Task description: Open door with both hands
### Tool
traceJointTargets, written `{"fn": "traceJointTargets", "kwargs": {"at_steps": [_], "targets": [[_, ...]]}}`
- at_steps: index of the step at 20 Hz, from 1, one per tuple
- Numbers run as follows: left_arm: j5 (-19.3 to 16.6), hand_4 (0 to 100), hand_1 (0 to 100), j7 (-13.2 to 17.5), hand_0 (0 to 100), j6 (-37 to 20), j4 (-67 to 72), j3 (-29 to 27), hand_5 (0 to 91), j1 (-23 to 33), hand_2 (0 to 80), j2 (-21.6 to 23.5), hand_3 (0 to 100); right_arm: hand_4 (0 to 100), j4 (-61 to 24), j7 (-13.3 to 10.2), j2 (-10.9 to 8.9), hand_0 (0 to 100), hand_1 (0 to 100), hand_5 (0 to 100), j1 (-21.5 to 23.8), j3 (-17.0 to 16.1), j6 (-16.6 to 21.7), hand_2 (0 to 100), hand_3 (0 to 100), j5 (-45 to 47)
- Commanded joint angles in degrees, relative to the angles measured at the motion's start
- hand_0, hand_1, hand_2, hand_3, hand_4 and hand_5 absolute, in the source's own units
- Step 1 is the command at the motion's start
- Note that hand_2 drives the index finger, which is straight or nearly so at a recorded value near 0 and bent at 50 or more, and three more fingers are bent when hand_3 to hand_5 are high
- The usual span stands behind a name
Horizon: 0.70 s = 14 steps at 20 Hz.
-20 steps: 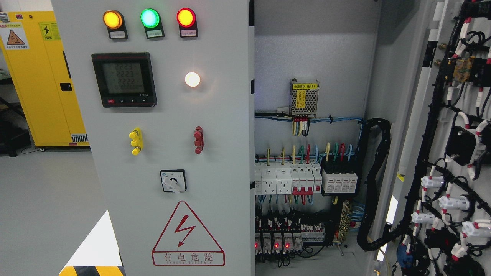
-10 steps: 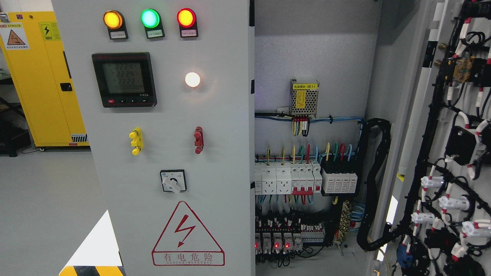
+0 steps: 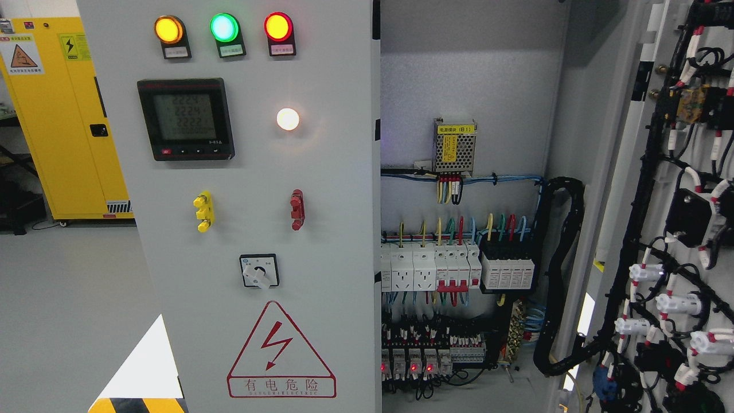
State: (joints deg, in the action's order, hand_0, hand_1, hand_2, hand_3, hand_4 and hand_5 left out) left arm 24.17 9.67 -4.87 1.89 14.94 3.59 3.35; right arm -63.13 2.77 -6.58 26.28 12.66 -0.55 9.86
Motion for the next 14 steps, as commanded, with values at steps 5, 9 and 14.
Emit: {"fn": "traceJointTargets", "kwargs": {"at_steps": [5, 9, 14], "targets": [[0.4, 0, 14, -0.2, 34, -2.1, 0.7, 0.5, 0.0, -0.1, 0.0, -0.5, 0, 0, -51.6, 0.0, -2.82, 21, 6, 0, 7.4, 3.1, 2.5, 0, 0, 0.1], [0.4, 0, 14, -0.1, 35, -2.1, 0.6, 0.5, 0.0, -0.2, 0.0, -0.5, 0, 0, -54.0, 0.0, -3.17, 21, 6, 0, 6.7, 4.0, 11.7, 0, 0, 0.1], [0.4, 0, 15, 0.1, 35, -2.1, 0.7, 0.5, 0.0, -0.2, 0.0, -0.5, 0, 0, -56.6, 0.0, -3.09, 21, 6, 0, 4.9, 6.5, 19.6, 0, 0, 0.2]]}}
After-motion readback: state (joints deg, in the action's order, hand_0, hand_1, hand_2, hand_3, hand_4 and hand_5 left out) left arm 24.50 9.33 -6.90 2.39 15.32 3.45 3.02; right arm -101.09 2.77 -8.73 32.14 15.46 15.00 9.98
